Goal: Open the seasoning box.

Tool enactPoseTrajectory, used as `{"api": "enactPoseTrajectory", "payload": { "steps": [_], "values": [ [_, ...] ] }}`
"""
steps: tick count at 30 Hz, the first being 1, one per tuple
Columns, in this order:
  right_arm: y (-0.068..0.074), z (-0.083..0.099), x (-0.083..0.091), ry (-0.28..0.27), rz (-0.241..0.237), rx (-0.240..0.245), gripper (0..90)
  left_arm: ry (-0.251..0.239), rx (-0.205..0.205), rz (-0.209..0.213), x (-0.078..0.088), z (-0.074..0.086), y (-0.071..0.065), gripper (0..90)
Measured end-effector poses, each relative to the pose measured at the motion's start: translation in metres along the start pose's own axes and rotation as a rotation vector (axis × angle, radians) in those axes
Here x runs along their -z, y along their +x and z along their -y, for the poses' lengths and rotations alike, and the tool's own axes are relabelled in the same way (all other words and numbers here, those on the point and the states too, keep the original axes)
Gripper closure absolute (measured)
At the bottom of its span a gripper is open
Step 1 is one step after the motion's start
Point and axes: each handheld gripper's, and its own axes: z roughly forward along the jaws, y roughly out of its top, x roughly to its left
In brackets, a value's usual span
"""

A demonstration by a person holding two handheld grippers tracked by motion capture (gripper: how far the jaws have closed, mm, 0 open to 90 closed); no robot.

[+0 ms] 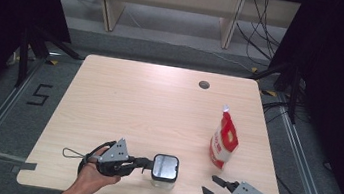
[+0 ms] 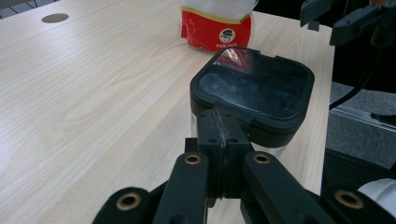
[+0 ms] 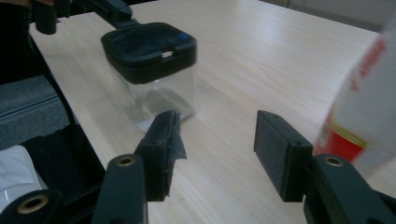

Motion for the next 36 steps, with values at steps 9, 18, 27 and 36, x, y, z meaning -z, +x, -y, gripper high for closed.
{"api": "enactPoseTrajectory", "payload": {
  "steps": [9,18,27,36],
  "values": [
    [0.006,-0.007,-0.017,0.008,-0.031,0.045,58.0,-0.038,-0.023,0.01,0.001,-0.007,-0.003,88.7],
    [0.006,-0.009,-0.023,0.008,-0.056,0.046,60.0,-0.046,-0.004,0.03,-0.003,-0.01,-0.008,88.2],
    [0.01,-0.013,-0.029,0.005,-0.07,0.073,65.1,-0.041,-0.003,0.018,0.0,-0.009,-0.003,87.7],
    [0.017,-0.017,-0.039,0.042,-0.096,0.097,76.8,-0.044,-0.008,0.026,0.0,-0.009,-0.002,87.6]
  ]
}}
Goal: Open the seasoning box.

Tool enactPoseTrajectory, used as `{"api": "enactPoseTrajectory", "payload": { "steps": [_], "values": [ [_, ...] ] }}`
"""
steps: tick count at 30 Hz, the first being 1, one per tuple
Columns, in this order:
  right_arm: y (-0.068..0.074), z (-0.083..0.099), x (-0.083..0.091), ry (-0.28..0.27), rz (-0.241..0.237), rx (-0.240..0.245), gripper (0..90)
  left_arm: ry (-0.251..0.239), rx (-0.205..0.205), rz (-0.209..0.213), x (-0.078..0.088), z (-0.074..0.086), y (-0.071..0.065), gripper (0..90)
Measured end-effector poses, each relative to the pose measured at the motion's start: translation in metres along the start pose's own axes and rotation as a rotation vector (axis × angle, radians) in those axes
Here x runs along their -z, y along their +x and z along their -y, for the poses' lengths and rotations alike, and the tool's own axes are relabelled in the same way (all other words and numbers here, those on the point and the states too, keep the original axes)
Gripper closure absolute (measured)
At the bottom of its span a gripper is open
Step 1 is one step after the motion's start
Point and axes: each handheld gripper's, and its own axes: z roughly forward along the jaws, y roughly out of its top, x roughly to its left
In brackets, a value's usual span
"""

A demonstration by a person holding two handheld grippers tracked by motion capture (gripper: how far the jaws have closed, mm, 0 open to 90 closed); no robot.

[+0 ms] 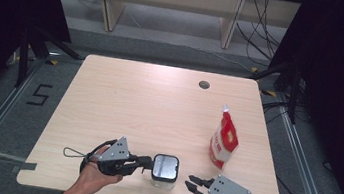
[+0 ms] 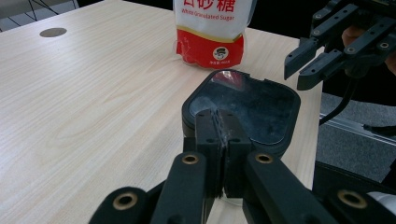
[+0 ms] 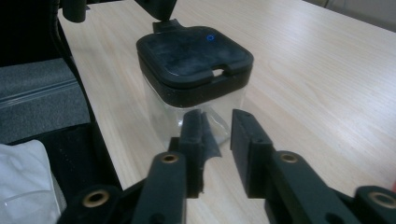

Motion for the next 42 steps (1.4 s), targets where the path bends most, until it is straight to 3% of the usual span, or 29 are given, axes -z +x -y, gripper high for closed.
{"api": "enactPoseTrajectory", "payload": {
  "steps": [2,5,7,11,14,18,20,35,36,42],
  "values": [
    [0.001,-0.003,-0.005,-0.004,-0.002,0.048,81.0,0.001,0.004,0.007,0.0,0.0,0.001,87.7],
    [0.003,-0.005,-0.009,-0.004,-0.011,0.055,82.7,-0.009,0.034,-0.001,0.0,0.002,-0.002,87.6],
    [0.004,-0.006,-0.012,0.001,-0.017,0.067,83.8,-0.007,0.031,0.001,0.0,0.001,-0.001,87.6],
    [0.006,-0.008,-0.016,0.009,-0.027,0.062,84.7,-0.006,0.014,0.001,0.001,0.002,0.0,87.6],
    [0.006,-0.008,-0.017,0.01,-0.026,0.047,85.4,-0.013,0.032,0.0,0.001,0.003,-0.001,87.6],
    [0.006,-0.009,-0.018,0.005,-0.04,0.052,86.6,-0.016,0.02,0.008,0.001,0.003,0.0,87.6],
    [0.006,-0.01,-0.018,0.009,-0.034,0.06,87.1,-0.028,0.037,0.002,0.0,0.003,-0.001,87.6],
    [0.007,-0.013,-0.023,0.001,-0.047,0.056,89.0,-0.023,0.031,0.007,0.001,0.004,0.001,87.8],
    [0.007,-0.013,-0.023,0.003,-0.048,0.06,89.0,-0.025,0.056,0.004,0.001,0.004,-0.001,87.8],
    [0.008,-0.016,-0.023,-0.009,-0.049,0.056,89.2,-0.029,0.045,0.005,0.001,0.004,0.0,87.8]
  ]
}}
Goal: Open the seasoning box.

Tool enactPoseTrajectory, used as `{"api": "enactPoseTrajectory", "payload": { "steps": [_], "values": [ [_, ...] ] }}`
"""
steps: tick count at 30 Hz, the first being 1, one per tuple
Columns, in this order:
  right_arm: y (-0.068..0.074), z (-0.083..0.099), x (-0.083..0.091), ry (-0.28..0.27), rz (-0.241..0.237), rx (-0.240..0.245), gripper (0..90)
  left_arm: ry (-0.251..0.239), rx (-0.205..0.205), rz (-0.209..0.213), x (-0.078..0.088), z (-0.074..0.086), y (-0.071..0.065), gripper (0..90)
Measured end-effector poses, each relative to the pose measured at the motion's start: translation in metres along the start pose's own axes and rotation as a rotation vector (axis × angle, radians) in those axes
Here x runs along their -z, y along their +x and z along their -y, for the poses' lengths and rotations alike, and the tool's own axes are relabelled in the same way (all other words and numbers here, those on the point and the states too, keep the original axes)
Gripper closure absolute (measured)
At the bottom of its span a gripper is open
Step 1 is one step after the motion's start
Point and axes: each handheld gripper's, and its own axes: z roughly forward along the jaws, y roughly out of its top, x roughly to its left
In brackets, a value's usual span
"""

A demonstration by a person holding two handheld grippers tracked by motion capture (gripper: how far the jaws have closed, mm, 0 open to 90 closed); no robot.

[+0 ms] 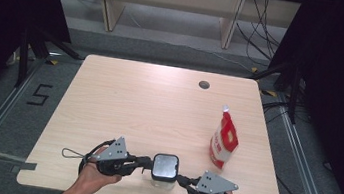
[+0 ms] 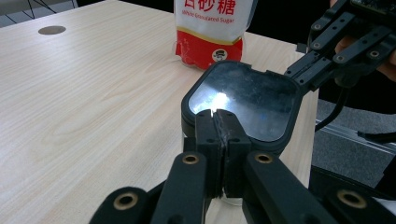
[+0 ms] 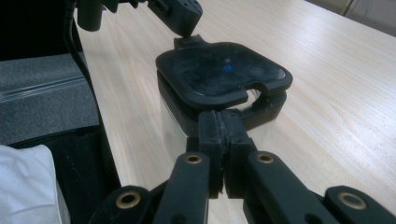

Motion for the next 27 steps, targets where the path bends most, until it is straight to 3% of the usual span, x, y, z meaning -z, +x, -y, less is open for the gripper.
{"api": "enactPoseTrajectory", "payload": {
  "steps": [2,7,8,9,11,19,21,26,27],
  "values": [
    [-0.001,-0.002,0.002,-0.006,-0.004,-0.002,88.9,0.007,-0.015,0.004,0.0,0.0,0.002,86.7],
    [-0.004,-0.005,0.004,-0.031,-0.007,-0.013,88.9,-0.011,0.021,0.004,0.003,-0.002,0.002,80.5],
    [-0.003,-0.006,0.003,-0.041,0.001,-0.018,88.9,-0.022,0.009,0.013,0.005,-0.003,0.003,77.3],
    [-0.003,-0.007,0.003,-0.051,-0.003,-0.02,88.6,-0.032,0.035,0.023,0.006,-0.003,0.003,72.7],
    [-0.003,-0.007,0.003,-0.04,-0.016,-0.03,88.5,-0.051,0.043,0.061,0.009,-0.002,0.006,66.3],
    [-0.001,-0.013,0.003,-0.054,-0.017,-0.008,87.8,0.0,-0.013,0.048,0.023,0.009,0.013,50.4],
    [-0.001,-0.014,0.004,-0.053,-0.009,-0.009,87.8,0.029,0.003,0.032,0.025,0.015,0.012,47.8],
    [0.002,-0.019,0.004,-0.067,-0.003,0.005,87.8,0.075,-0.028,0.024,0.022,0.028,0.014,43.2],
    [0.002,-0.019,0.003,-0.071,-0.002,0.008,87.9,0.077,-0.01,0.018,0.02,0.031,0.012,42.7]
  ]
}}
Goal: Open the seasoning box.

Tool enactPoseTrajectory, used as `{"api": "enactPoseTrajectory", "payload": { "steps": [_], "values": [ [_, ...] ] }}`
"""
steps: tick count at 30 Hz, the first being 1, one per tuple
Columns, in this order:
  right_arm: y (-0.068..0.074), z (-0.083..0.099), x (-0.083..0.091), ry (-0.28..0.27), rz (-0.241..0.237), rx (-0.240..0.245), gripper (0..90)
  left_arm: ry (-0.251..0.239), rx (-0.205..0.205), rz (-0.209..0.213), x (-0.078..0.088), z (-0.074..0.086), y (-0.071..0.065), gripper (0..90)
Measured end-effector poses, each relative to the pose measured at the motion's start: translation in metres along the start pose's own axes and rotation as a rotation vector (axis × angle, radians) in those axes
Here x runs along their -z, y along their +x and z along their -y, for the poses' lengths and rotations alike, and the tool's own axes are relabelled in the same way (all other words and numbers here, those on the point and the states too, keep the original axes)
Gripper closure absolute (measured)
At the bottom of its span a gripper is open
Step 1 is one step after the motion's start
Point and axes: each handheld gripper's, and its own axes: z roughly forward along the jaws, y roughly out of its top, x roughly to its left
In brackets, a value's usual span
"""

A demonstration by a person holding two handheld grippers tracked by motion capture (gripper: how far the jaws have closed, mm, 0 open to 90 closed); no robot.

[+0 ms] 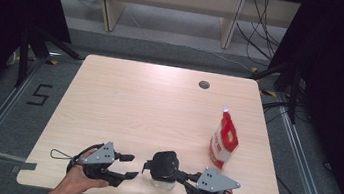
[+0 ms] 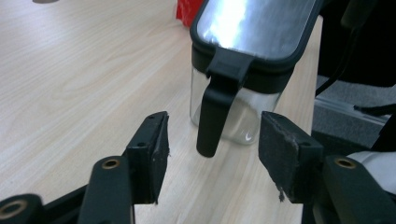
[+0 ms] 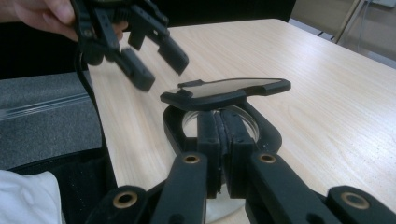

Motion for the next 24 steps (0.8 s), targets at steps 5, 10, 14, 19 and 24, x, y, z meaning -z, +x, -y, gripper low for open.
{"api": "enactPoseTrajectory", "payload": {
  "steps": [5,10,14,19,24],
  "values": [
    [0.002,-0.005,0.0,-0.011,-0.002,0.008,87.9,0.006,-0.051,-0.013,-0.001,0.003,0.008,40.9],
    [0.004,-0.009,-0.001,-0.014,-0.003,0.002,87.9,0.014,-0.049,-0.002,-0.007,0.008,0.01,41.2],
    [0.004,-0.013,-0.003,-0.022,-0.01,0.021,87.9,0.018,-0.052,0.017,-0.012,0.01,0.005,40.9],
    [0.006,-0.02,-0.006,-0.031,-0.007,0.049,87.9,0.036,-0.055,0.017,-0.013,0.011,0.003,38.9],
    [0.01,-0.025,-0.01,-0.03,-0.005,0.055,87.9,0.033,-0.04,0.024,-0.015,0.012,0.005,37.2]
  ]
}}
